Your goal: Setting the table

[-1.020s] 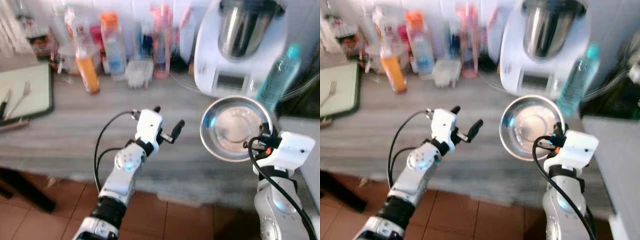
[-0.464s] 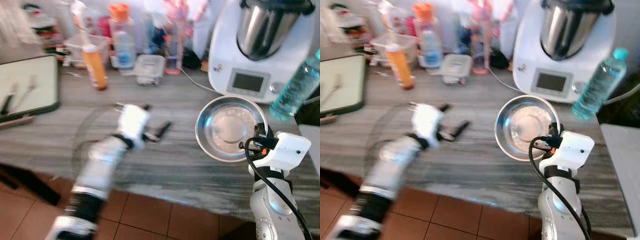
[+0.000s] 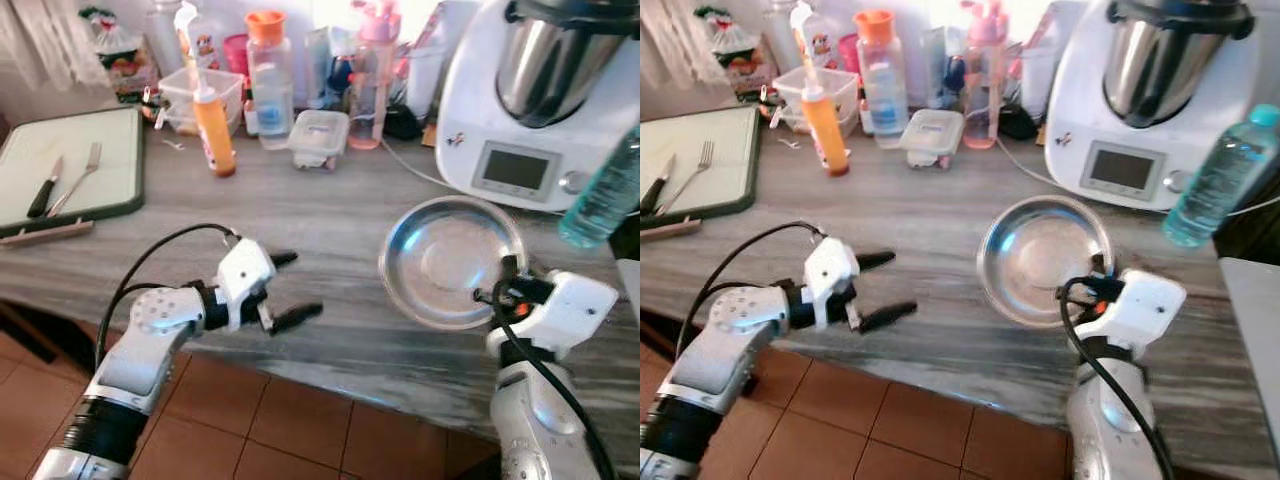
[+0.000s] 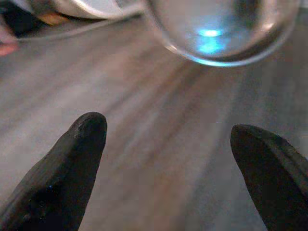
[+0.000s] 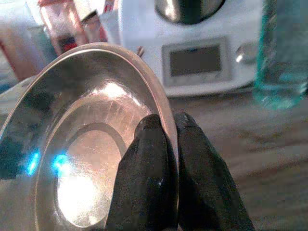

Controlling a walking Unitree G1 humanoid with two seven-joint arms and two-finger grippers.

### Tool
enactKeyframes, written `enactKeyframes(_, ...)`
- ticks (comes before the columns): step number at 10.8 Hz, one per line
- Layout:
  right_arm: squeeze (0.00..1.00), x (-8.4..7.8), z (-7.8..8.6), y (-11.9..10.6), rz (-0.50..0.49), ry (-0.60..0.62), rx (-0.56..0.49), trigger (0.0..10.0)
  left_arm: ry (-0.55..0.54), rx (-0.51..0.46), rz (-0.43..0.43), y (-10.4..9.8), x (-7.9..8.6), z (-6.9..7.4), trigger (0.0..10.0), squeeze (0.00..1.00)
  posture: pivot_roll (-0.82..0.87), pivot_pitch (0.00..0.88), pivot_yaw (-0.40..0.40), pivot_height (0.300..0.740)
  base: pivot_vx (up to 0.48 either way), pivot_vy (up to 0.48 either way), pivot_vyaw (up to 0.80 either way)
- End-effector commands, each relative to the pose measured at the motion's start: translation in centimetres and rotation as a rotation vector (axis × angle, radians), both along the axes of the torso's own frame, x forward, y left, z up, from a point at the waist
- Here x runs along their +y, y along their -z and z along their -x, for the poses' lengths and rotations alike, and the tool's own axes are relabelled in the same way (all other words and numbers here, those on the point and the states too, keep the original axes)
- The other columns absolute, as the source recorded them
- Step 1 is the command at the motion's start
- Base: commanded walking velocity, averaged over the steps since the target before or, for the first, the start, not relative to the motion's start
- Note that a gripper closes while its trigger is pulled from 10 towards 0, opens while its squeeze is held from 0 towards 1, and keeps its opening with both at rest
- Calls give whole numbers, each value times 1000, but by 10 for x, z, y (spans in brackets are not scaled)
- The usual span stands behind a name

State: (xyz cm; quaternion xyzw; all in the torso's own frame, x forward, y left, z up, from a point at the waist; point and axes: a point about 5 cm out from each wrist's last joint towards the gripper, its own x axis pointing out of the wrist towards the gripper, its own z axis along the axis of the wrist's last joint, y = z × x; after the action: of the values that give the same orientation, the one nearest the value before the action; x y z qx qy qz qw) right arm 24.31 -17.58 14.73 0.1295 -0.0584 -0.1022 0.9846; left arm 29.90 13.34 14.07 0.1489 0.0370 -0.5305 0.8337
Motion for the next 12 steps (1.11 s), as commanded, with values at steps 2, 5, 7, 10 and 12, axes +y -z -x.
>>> enactKeyframes(2, 0, 6, 5, 12, -153, -39, 70, 10000, 44, -4, -10, -4, -6, 1, 10000, 0, 91, 88, -7, 740, 0, 0, 0)
enactKeyframes(5, 0, 15, 15, 27, -214, -80, 166, 10000, 89, 23, -3, -4, -10, 5, 10000, 0, 87, 83, -9, 740, 0, 0, 0)
enactKeyframes(7, 0, 23, 18, 36, -241, -143, 234, 10000, 95, 27, -2, -3, -11, 5, 10000, 0, 86, 89, -13, 740, 0, 0, 0)
enactKeyframes(10, 0, 31, 24, 47, -246, -243, 314, 10000, 111, 34, -5, -2, -13, 7, 10000, 0, 86, 95, -9, 740, 0, 0, 0)
enactKeyframes(12, 0, 28, 31, 51, -240, -247, 340, 10000, 117, 37, -3, -3, -14, 7, 10000, 0, 86, 95, -7, 740, 0, 0, 0)
